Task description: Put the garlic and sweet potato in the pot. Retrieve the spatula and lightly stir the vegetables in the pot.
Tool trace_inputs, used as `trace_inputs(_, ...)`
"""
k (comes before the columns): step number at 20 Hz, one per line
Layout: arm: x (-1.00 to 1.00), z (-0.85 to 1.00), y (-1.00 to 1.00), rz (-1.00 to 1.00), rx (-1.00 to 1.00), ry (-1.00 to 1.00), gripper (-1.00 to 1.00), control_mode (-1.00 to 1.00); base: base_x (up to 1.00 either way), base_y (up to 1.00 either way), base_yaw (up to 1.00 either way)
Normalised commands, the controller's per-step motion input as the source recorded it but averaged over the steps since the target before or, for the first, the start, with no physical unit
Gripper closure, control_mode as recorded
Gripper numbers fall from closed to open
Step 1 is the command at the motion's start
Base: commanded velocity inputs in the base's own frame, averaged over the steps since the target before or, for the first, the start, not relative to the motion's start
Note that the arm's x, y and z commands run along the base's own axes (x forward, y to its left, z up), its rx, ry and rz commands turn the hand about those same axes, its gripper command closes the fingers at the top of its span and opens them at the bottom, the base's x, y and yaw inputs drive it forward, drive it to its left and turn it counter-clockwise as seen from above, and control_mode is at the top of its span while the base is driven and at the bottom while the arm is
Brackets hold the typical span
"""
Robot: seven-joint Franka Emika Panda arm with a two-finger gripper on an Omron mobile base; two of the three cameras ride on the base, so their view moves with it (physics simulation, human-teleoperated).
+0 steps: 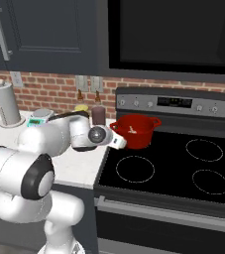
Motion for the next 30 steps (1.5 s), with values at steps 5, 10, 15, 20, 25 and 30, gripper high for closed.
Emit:
trace_inputs(5, -0.55, 0.33, 1.0, 0.08, 0.0, 0.28, -1.0, -1.0, 0.0, 0.0, 0.0)
trace_inputs(10, -0.13, 0.23, 1.0, 0.05, 0.0, 0.34, -1.0, -1.0, 0.0, 0.0, 0.0)
trace_inputs(15, 0.0, 0.23, 0.93, 0.01, 0.0, 0.35, -1.0, -1.0, 0.0, 0.0, 0.0)
trace_inputs(20, 0.14, 0.01, 0.6, 0.0, 0.0, 0.32, -1.0, -1.0, 0.0, 0.0, 0.0)
trace_inputs(25, 0.18, -0.49, 0.27, 0.01, 0.0, 0.08, -1.0, -1.0, 0.0, 0.0, 0.0)
trace_inputs(30, 0.32, -0.71, 0.16, 0.0, 0.0, 0.03, -1.0, -1.0, 0.0, 0.0, 0.0)
